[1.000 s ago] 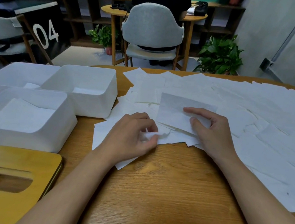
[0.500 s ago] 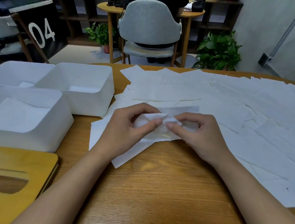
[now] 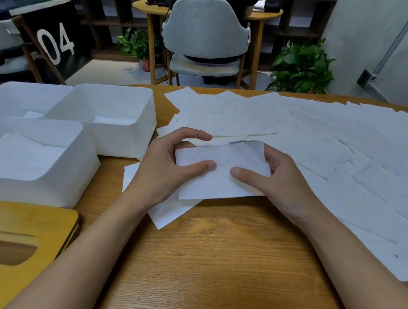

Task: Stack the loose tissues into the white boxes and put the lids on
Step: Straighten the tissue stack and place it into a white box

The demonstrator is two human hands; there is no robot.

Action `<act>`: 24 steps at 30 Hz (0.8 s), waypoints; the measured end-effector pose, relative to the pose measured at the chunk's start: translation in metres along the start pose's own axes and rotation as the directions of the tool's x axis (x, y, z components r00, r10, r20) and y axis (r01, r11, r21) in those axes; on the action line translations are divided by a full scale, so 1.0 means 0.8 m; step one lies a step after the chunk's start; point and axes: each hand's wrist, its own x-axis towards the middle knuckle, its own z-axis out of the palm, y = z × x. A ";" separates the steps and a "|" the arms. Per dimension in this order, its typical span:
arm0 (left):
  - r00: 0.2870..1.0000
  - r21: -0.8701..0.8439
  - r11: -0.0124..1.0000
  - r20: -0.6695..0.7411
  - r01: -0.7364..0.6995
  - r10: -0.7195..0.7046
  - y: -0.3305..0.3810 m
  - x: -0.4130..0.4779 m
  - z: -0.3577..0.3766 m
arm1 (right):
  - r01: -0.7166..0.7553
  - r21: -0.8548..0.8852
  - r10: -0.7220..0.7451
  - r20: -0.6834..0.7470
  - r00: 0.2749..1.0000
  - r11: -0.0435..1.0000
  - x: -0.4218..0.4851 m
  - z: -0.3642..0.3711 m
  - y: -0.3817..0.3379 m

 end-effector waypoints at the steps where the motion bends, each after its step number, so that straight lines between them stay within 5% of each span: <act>1: 1.000 0.002 1.000 -0.001 0.001 -0.001 -0.001 0.000 0.000 | 0.007 -0.021 -0.007 0.006 1.000 1.000 0.000 0.001 0.000; 7: 1.000 0.039 0.999 0.003 -0.017 0.017 -0.005 0.003 0.002 | 0.065 -0.213 -0.063 0.015 0.998 0.975 -0.001 0.004 -0.002; 19: 0.999 -0.100 0.994 0.011 0.045 -0.044 -0.005 0.004 0.003 | 0.140 -0.052 -0.140 0.004 0.990 0.989 0.001 -0.005 -0.001; 21: 1.000 -0.012 1.000 -0.010 0.002 -0.002 -0.011 0.006 0.003 | 0.126 -0.165 -0.129 -0.011 0.992 0.978 0.003 -0.004 0.004; 24: 0.992 0.377 0.923 -0.063 -0.079 0.111 -0.027 0.008 -0.002 | 0.058 -0.210 -0.090 -0.146 0.985 0.976 0.008 -0.008 0.015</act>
